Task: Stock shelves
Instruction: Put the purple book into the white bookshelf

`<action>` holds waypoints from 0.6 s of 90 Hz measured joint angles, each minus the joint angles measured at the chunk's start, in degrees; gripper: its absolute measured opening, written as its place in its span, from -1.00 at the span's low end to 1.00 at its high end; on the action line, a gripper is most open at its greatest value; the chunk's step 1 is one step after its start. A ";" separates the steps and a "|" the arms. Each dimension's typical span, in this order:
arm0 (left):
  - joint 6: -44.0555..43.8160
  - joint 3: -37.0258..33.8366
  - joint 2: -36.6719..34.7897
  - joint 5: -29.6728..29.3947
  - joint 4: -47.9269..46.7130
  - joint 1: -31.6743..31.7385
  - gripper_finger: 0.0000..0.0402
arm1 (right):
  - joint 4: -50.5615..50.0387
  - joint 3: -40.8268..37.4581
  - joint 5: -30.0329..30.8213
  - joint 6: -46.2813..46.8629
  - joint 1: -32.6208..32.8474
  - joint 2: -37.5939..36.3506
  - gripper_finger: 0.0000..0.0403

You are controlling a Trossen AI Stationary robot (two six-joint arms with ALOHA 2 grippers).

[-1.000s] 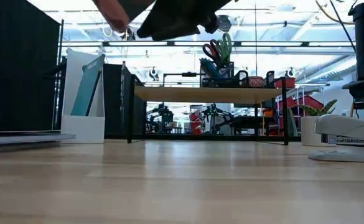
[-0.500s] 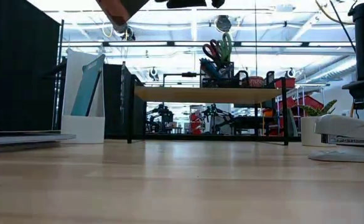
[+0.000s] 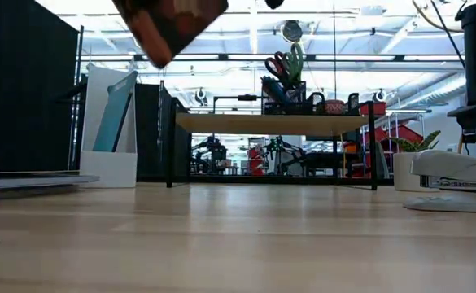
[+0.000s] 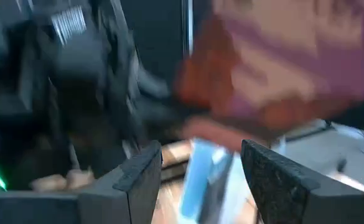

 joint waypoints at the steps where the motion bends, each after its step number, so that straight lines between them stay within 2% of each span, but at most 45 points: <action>1: 0.00 -0.11 0.14 0.00 0.13 0.27 -1.00 | 0.69 0.00 0.00 -0.01 0.00 0.00 0.00; 27: -0.03 -2.04 4.60 0.00 1.63 5.15 -1.00 | 14.00 0.00 0.26 5.93 -2.09 0.34 0.00; 54: -0.02 -2.04 8.54 0.00 2.53 6.51 -1.00 | 13.36 -0.02 4.01 16.28 -5.31 2.18 0.00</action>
